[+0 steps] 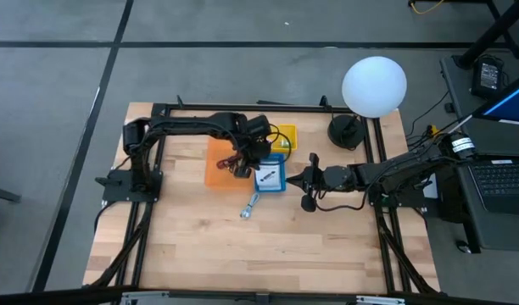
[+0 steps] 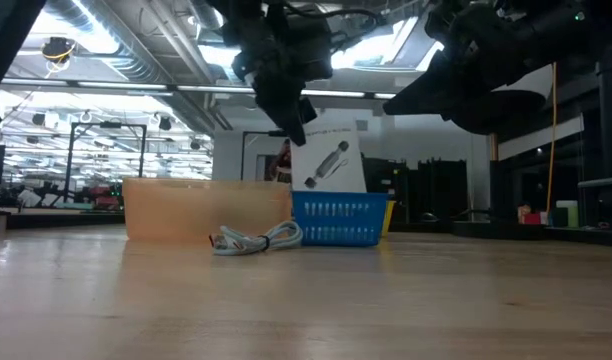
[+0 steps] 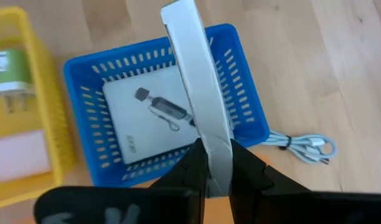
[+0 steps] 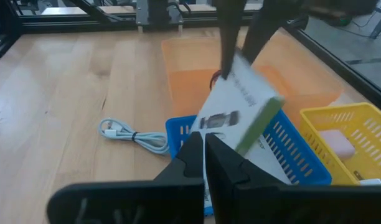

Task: Pick and place items into bin
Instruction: Put the card reader box into the blue bin

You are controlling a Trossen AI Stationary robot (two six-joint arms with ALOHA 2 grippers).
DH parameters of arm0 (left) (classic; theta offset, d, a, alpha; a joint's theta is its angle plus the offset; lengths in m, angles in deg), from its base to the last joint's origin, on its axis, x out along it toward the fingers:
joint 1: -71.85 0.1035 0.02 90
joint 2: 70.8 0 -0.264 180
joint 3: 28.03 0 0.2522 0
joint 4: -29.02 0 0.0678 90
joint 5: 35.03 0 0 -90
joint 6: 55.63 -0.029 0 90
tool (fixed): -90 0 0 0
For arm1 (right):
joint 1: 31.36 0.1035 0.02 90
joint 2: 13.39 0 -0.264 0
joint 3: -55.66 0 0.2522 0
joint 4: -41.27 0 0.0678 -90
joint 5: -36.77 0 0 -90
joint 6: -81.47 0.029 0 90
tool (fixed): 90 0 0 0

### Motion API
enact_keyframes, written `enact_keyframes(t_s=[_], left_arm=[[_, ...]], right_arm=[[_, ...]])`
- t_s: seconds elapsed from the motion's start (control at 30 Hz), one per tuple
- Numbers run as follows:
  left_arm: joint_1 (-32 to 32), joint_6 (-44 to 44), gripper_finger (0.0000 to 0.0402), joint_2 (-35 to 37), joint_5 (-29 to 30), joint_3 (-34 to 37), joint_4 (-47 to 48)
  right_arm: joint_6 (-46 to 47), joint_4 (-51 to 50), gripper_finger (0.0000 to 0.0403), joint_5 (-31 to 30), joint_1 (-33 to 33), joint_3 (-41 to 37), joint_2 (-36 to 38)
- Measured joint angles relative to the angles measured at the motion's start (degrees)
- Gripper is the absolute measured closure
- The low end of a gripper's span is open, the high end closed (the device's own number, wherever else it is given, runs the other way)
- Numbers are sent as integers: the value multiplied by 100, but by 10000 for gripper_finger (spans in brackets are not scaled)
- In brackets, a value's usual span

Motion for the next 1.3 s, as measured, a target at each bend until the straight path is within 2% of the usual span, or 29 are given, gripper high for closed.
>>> enact_keyframes(t_s=[0.8, 1.03, 1.3], left_arm=[[-74, -17, 354, -180, -11, 2, -17], [-86, 130, 350, -180, 138, 2, -172], [-168, 136, 316, -182, 284, 2, -170]], right_arm=[[25, -13, 403, 0, 2, 0, 0], [26, -15, 403, 0, 2, 0, 0], [26, -26, 403, 0, 2, 0, -1]])
